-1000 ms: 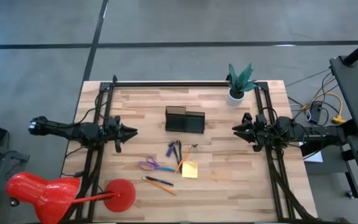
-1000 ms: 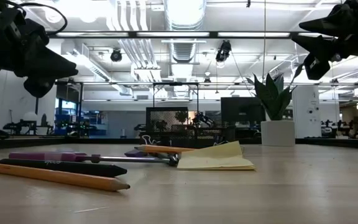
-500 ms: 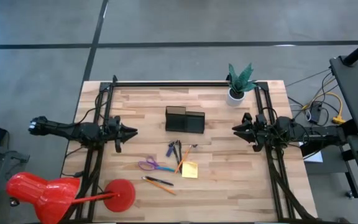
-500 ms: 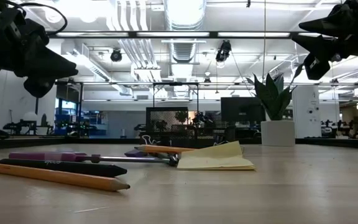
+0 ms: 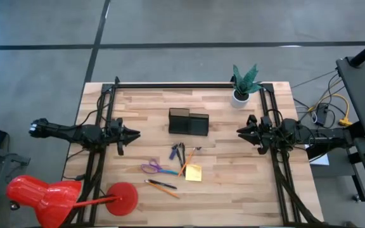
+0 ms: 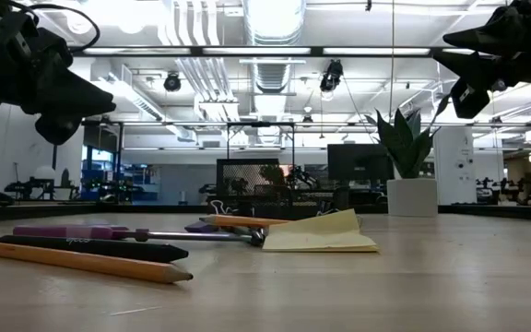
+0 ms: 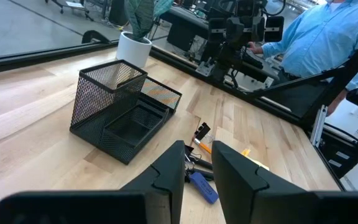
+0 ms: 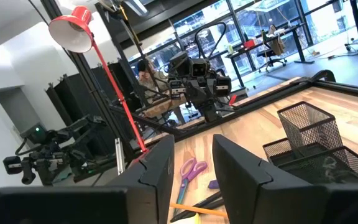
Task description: Pick and place office supplies into organizer
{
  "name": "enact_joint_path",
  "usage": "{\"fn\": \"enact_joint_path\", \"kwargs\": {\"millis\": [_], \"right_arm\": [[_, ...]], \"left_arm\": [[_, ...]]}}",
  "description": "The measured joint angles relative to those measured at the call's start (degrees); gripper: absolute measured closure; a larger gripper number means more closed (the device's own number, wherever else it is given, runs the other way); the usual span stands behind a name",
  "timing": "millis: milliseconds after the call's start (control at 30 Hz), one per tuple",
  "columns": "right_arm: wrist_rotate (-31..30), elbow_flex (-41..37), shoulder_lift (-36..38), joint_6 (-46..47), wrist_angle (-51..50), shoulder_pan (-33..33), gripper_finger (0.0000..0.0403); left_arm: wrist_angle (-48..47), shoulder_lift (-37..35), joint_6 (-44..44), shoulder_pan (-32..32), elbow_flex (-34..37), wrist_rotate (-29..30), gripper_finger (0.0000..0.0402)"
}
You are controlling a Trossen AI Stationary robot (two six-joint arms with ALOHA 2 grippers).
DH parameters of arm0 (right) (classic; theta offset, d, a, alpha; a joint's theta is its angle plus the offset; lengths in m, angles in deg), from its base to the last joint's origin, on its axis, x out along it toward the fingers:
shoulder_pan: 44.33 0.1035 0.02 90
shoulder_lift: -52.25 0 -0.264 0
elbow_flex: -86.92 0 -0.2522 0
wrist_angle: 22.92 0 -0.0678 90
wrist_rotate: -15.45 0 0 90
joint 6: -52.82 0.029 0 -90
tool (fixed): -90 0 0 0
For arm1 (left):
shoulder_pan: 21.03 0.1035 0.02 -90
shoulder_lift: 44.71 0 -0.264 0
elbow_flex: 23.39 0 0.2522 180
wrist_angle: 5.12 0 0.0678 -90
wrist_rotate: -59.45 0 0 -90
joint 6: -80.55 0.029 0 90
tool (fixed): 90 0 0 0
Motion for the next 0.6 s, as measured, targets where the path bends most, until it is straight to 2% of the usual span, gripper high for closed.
{"fn": "enact_joint_path", "kwargs": {"millis": [600], "right_arm": [[0.01, 0.00, 0.00, 0.00, 0.01, 0.02, 0.0300]], "left_arm": [[0.01, 0.00, 0.00, 0.00, 0.00, 0.00, 0.0336]]}}
